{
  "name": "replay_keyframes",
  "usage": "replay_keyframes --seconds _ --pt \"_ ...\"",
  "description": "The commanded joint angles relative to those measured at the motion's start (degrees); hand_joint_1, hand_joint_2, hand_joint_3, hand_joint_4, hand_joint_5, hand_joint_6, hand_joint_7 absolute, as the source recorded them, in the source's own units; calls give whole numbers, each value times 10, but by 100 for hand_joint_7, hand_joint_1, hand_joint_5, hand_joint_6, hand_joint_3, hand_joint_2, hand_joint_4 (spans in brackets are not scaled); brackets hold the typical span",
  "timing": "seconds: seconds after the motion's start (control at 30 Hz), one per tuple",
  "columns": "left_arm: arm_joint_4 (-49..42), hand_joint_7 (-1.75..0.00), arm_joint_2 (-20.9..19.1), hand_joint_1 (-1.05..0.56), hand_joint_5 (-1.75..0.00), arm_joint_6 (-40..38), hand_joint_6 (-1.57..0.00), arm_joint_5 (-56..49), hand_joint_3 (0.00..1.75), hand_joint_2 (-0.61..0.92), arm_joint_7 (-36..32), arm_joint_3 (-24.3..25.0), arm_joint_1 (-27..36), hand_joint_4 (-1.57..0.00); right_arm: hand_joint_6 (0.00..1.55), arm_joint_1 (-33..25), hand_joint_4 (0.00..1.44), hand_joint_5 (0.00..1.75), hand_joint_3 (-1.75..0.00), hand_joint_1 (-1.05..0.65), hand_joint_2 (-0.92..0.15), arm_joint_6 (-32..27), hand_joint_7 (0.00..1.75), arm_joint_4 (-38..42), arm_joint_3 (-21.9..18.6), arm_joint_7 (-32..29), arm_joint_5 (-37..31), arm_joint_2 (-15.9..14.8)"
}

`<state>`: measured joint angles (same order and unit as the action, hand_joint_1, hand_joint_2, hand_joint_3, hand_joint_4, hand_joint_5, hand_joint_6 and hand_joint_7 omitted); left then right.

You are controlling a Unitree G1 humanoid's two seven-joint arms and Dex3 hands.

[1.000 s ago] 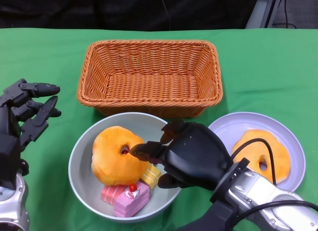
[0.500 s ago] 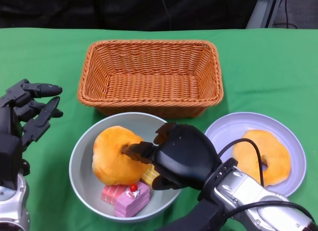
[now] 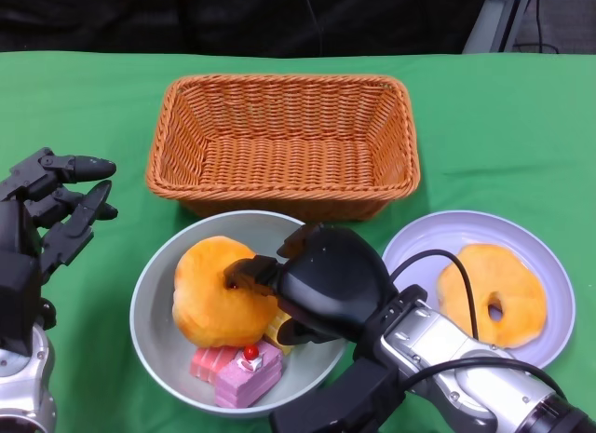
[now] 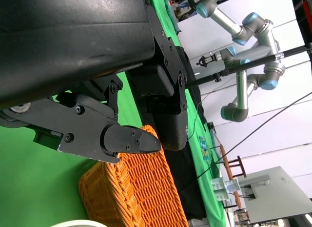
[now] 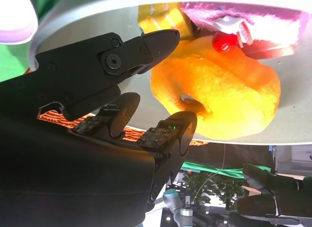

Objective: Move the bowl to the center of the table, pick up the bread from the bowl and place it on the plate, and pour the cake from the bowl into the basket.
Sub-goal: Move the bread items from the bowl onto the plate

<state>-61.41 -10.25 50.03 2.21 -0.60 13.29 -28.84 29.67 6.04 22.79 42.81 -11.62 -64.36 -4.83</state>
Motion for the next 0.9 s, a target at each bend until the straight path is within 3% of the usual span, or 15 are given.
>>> replay_keyframes --seconds 0.03,0.47,0.73,0.9 --pt "7 -81 -6 -23 -119 2 -86 5 27 92 -1 2 1 -84 50 21 68 13 0 -69 -86 -7 0 13 4 3 1 5" --pt "6 -81 -3 -22 -118 1 -86 13 27 92 9 4 0 -82 48 37 72 11 0 -69 -88 -25 0 21 20 48 5 10" --pt "4 -80 -5 -22 -119 6 -86 8 27 92 4 2 -1 -83 62 30 73 12 0 -68 -88 -28 5 7 24 62 8 6" --pt "7 -80 -5 -22 -120 4 -87 9 27 92 5 3 0 -83 65 29 73 15 -1 -71 -90 -28 4 -18 24 118 14 -3"
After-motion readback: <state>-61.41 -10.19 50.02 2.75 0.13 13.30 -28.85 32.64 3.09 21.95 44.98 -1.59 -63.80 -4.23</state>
